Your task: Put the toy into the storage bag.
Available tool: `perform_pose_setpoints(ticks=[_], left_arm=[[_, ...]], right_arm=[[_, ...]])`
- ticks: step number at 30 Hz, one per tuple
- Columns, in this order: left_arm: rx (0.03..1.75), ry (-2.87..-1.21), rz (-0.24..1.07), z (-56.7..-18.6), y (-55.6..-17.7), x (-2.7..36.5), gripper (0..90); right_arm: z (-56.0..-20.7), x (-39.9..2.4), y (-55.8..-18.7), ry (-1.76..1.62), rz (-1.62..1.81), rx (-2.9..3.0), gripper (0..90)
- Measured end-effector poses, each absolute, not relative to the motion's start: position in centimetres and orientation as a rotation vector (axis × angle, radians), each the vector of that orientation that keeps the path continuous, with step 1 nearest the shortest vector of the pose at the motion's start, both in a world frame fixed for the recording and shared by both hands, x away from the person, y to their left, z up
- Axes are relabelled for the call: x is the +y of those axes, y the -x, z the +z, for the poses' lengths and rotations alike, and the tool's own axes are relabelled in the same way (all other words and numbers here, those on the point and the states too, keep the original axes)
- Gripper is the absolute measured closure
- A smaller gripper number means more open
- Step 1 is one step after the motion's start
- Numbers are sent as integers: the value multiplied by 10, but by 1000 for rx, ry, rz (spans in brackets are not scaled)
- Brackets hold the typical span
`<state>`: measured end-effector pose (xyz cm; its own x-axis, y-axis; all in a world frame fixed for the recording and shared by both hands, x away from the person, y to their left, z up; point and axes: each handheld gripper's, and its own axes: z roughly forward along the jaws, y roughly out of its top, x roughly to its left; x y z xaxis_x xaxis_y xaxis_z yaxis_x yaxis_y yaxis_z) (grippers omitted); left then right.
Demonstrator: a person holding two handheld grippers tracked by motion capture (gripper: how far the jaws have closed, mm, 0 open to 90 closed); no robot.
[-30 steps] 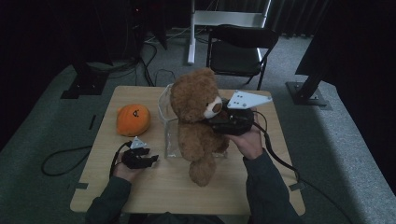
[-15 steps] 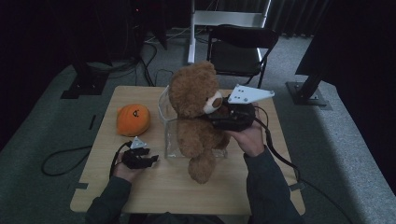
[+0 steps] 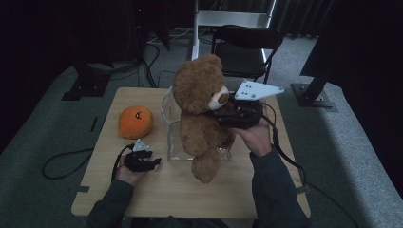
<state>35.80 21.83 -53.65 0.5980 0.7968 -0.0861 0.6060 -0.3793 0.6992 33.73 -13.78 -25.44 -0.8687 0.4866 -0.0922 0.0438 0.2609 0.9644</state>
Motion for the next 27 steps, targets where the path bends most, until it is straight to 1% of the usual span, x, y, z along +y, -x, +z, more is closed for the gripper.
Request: perform_pose_setpoints(ticks=[27], left_arm=[[1104, -2116, 344, -537, -358, 219, 454]], right_arm=[[-220, -144, -341, -466, 1652, 2100, 467]])
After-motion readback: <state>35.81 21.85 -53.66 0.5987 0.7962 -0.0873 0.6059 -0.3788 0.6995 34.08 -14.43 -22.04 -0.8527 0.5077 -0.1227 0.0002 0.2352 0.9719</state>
